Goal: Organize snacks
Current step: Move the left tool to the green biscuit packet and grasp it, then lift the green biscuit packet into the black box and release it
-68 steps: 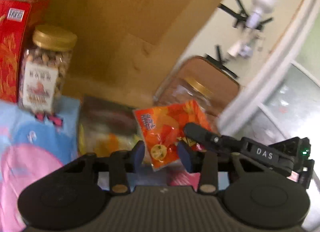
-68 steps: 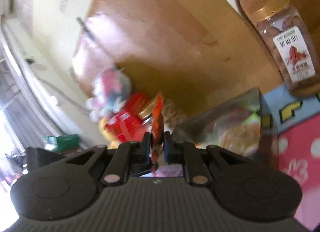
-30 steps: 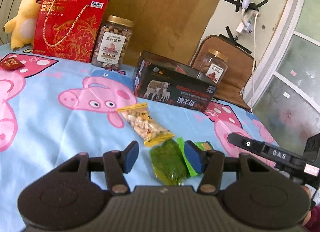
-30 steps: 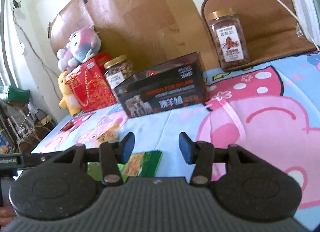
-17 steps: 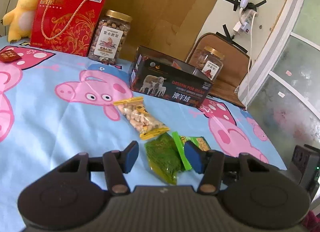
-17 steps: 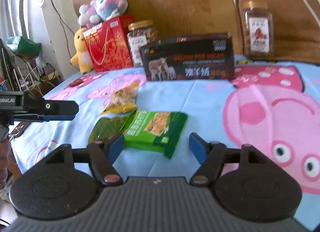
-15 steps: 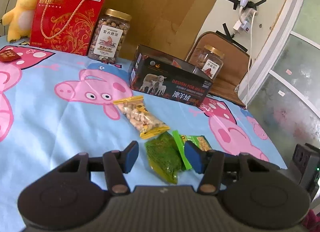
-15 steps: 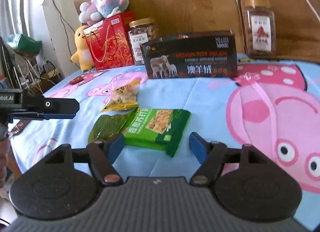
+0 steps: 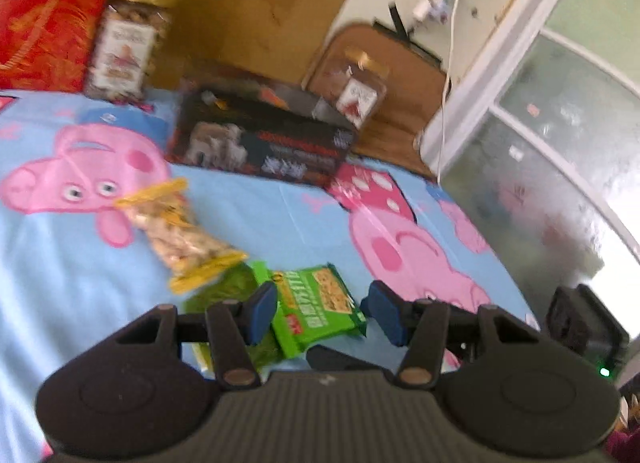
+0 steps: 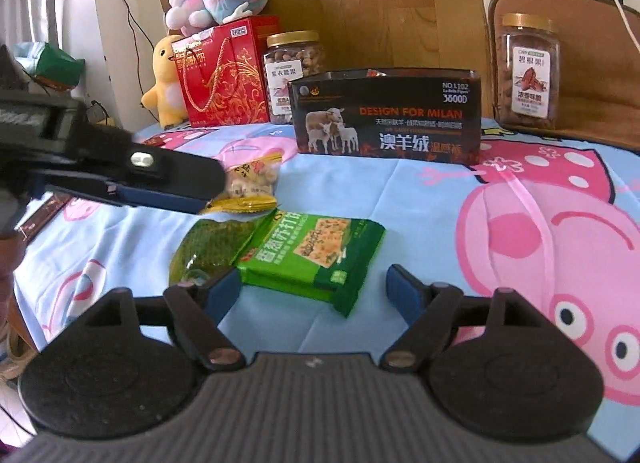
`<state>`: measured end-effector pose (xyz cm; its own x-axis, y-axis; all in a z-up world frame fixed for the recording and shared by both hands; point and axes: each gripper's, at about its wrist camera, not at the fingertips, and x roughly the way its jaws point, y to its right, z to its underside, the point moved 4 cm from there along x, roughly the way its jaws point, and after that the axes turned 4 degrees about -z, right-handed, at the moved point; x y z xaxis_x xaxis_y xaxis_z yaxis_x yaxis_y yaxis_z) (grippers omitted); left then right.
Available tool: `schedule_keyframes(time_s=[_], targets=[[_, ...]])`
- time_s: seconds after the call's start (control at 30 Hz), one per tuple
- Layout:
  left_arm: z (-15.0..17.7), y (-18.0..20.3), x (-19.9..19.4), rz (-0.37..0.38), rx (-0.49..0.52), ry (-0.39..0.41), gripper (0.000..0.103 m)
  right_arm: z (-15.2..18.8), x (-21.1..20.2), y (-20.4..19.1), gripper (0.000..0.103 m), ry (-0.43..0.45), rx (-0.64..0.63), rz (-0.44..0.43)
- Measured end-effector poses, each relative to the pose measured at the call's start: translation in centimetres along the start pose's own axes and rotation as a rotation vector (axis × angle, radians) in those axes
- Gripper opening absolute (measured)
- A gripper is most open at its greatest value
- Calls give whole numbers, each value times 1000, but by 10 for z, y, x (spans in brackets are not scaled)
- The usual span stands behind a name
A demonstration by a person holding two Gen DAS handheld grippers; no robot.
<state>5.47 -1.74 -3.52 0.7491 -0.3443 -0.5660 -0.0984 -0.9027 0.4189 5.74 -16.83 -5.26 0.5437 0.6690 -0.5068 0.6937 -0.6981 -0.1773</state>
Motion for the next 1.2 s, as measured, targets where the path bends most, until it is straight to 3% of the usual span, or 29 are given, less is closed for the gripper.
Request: schedule_keyframes(time_s=[0.2,0.3,0.43,0.5,0.57,0.67,0.77,0.83,0.87,0.9,0.93,1.0,1.2], targets=[[1,4,37,10,-16,-96,52,0,0,3,81,-11,-13,9],[0,8,44,29,-13,-99,50,0,1,-2,51,-14,-65,8],[-5,10,40,45,-6,-109,50,0,-2,3,49,-12,-48,-20],[-10,5,35,32,-22,-84,55,-2,-4,9,48,-13,-13,-46],[-14,1,36,23,-37,-79,56,-4,-7,18,48,-12,55,-81],[-9,1,56,48,-68,-156,53,-5,-10,30,53,-9,163,-156],[-6,10,58,41,-15,-140,53,-4,-13,44,66,8,299,-239],[-7,9,61,67,-35,-146,51,-2,-13,52,62,8,367,-289],[-9,8,60,63,-40,-135,50,-2,-13,53,52,5,374,-294],[-12,8,58,81,-39,-129,38,-2,-14,55,32,2,378,-260],[-17,10,55,102,-45,-124,37,-4,-13,57,28,0,378,-253],[-32,16,44,81,-9,-59,37,-15,-13,60,27,20,414,-292],[-106,2,21,24,17,117,37,-92,13,52,27,110,314,-333]])
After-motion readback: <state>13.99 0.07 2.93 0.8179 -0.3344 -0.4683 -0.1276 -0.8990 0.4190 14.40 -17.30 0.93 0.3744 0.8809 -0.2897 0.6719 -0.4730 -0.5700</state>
